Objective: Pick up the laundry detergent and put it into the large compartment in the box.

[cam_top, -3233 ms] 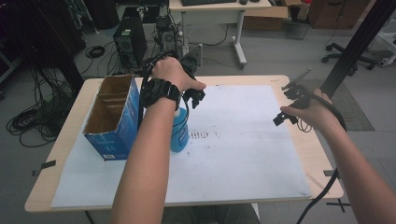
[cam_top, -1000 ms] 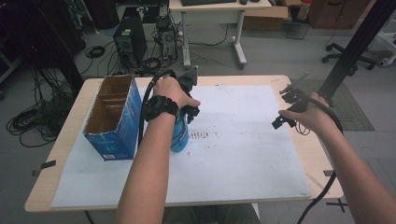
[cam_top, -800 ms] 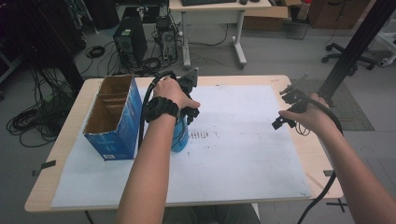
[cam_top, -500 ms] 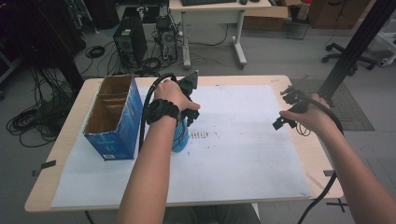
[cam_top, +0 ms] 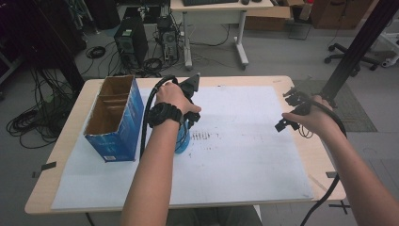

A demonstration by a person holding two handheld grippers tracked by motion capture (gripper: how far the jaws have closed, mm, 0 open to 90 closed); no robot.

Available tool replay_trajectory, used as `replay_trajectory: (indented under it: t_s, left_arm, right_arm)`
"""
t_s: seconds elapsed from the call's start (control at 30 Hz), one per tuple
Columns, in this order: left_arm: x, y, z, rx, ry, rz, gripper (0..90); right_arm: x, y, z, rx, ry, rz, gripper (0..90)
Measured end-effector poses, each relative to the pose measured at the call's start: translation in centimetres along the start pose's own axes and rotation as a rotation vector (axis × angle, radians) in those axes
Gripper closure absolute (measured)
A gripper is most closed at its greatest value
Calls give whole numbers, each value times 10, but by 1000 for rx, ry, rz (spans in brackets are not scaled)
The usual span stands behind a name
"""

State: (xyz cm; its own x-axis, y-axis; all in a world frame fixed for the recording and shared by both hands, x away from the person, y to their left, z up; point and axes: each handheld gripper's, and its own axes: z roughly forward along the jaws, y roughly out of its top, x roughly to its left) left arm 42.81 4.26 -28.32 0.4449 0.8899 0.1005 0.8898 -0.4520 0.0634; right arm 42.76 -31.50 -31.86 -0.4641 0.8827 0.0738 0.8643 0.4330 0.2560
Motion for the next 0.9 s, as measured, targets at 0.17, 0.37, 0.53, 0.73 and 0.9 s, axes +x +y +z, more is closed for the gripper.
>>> replay_trajectory:
  t_s: [0.17, 0.37, 0.53, 0.73, 0.9]
  left_arm:
    - [-1, 1, 2, 7, 3, -4, 192]
    - [-1, 1, 4, 7, -2, -13, 216]
    - [1, 1, 7, 13, -5, -17, 247]
    - [1, 1, 8, 19, -7, -19, 268]
    - [2, 1, 9, 19, -2, -23, 282]
  right_arm:
    - [-1, -1, 0, -3, 2, 1, 171]
    - [-2, -2, 2, 0, 2, 3, 171]
    - [-3, -3, 2, -1, 5, 3, 171]
    - [-3, -3, 3, 0, 5, 3, 171]
    - [-2, -2, 4, 2, 5, 3, 171]
